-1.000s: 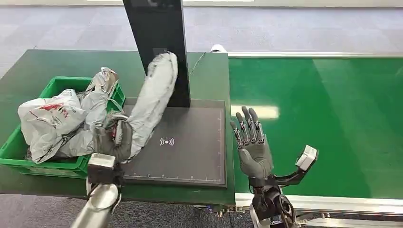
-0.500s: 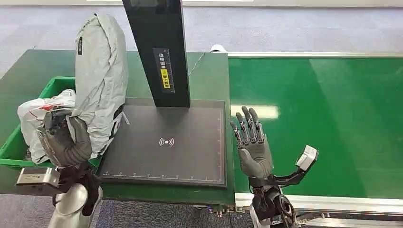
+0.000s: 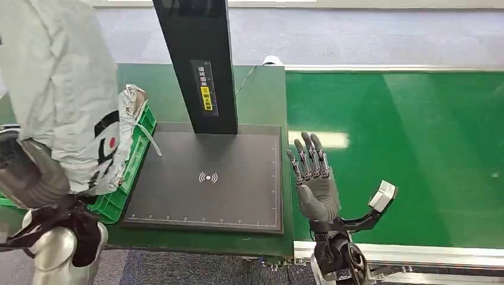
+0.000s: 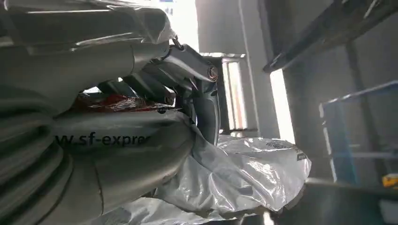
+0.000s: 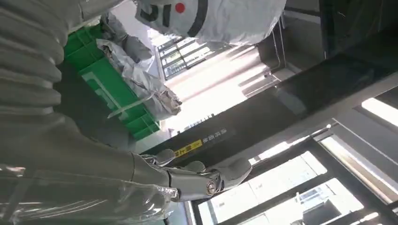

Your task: Moved the parcel from conveyor to table for the left to box.

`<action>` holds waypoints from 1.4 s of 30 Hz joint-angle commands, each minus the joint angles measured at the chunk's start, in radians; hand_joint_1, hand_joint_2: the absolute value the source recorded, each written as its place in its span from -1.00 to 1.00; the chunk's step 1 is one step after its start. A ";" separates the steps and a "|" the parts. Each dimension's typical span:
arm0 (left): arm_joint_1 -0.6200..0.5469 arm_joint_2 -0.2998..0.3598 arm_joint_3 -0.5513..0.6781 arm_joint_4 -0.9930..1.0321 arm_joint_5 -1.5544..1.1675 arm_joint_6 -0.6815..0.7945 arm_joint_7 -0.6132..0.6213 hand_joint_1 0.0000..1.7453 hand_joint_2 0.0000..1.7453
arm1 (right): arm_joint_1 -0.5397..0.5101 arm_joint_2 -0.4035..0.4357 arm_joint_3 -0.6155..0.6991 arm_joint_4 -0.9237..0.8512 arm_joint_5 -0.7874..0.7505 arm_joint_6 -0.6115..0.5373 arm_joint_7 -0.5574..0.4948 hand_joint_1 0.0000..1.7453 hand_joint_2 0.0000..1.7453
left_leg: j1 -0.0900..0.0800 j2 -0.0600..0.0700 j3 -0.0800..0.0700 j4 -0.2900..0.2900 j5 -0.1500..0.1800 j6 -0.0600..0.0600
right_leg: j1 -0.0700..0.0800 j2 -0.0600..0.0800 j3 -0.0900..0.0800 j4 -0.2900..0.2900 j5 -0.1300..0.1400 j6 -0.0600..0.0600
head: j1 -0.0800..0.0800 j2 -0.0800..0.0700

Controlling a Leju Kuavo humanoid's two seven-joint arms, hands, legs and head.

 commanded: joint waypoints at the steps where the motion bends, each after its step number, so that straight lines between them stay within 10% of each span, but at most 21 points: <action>1: -0.217 0.087 0.392 0.158 0.096 0.006 0.133 1.00 1.00 | -0.023 0.009 -0.036 0.053 -0.004 -0.005 0.002 -1.00 1.00 | 0.000 0.001 0.000 0.000 0.001 0.000 | 0.000 0.000 -0.001 0.001 0.001 0.000 | 0.000 0.000; 8: -0.241 0.119 0.594 0.280 0.175 -0.116 0.167 1.00 1.00 | -0.014 0.028 -0.032 0.087 0.003 0.000 -0.009 -1.00 1.00 | 0.001 0.003 0.003 -0.002 0.001 -0.001 | 0.001 0.003 0.002 -0.001 0.001 -0.001 | 0.000 0.000; 19: -0.373 0.239 0.577 0.511 -0.216 0.062 0.262 1.00 1.00 | -0.027 0.027 -0.014 0.116 0.002 0.015 -0.006 -1.00 1.00 | 0.000 0.002 0.001 -0.002 0.002 -0.001 | 0.001 0.001 0.000 0.000 0.001 -0.001 | 0.000 0.000; 34: -0.633 0.377 0.229 1.043 -0.772 0.021 0.421 1.00 1.00 | -0.034 0.008 -0.017 0.104 0.006 0.039 0.007 -1.00 1.00 | 0.002 -0.001 -0.001 0.000 0.002 -0.001 | 0.002 -0.003 0.000 0.001 0.000 -0.001 | 0.000 0.000; 42: -0.678 0.302 0.097 1.098 -0.828 0.013 0.434 1.00 1.00 | -0.013 0.012 -0.030 0.066 0.012 0.035 0.024 -1.00 1.00 | 0.001 -0.004 0.000 -0.001 0.003 0.000 | 0.002 -0.005 0.000 -0.001 0.001 0.000 | 0.000 0.000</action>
